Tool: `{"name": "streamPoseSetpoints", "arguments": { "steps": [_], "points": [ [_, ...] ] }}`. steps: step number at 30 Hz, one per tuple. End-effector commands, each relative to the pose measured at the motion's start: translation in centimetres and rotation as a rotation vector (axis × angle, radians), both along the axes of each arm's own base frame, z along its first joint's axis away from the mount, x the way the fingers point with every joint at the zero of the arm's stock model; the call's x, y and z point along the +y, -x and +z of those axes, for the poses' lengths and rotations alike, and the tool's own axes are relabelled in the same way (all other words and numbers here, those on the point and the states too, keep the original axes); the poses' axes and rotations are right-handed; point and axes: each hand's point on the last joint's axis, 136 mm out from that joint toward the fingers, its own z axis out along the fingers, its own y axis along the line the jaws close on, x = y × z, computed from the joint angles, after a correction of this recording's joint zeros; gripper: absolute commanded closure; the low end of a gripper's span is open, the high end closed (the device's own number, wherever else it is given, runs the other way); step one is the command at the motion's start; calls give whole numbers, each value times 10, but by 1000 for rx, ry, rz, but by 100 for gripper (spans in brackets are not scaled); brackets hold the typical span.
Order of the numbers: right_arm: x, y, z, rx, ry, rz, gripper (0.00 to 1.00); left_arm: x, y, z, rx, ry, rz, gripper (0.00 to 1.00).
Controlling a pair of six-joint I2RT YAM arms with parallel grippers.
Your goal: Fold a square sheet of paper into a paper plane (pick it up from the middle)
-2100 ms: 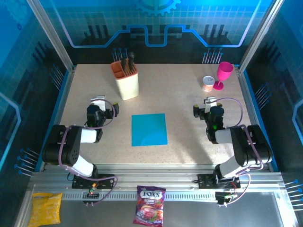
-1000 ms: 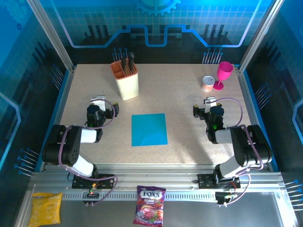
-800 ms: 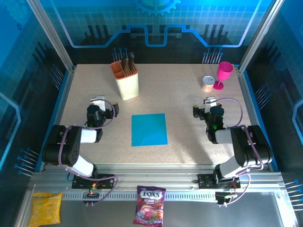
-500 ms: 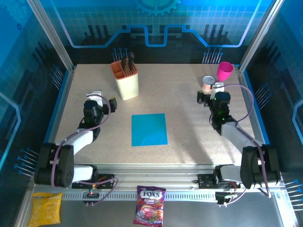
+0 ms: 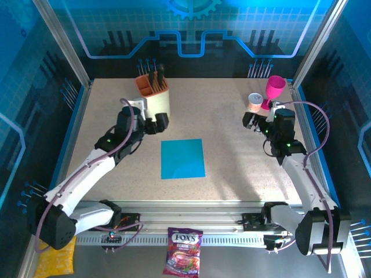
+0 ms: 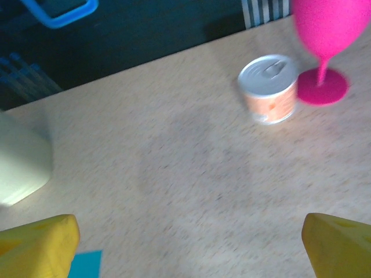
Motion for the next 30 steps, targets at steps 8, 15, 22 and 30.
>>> {"name": "streamPoseSetpoints", "arguments": {
  "steps": [8, 15, 22, 30],
  "points": [
    [63, 58, -43, 151, -3, 102, 1, -55, 40, -102, 463, -70, 8, 0],
    [88, 76, -74, 227, 34, 138, 0, -87, 48, -145, 607, -133, -40, 0],
    [99, 84, -102, 268, -49, 154, 0, -96, 50, -168, 675, -183, -53, 0],
    [101, 89, -121, 316, -51, 144, 0, -94, 50, -188, 703, -246, -7, 2]
  ]
}}
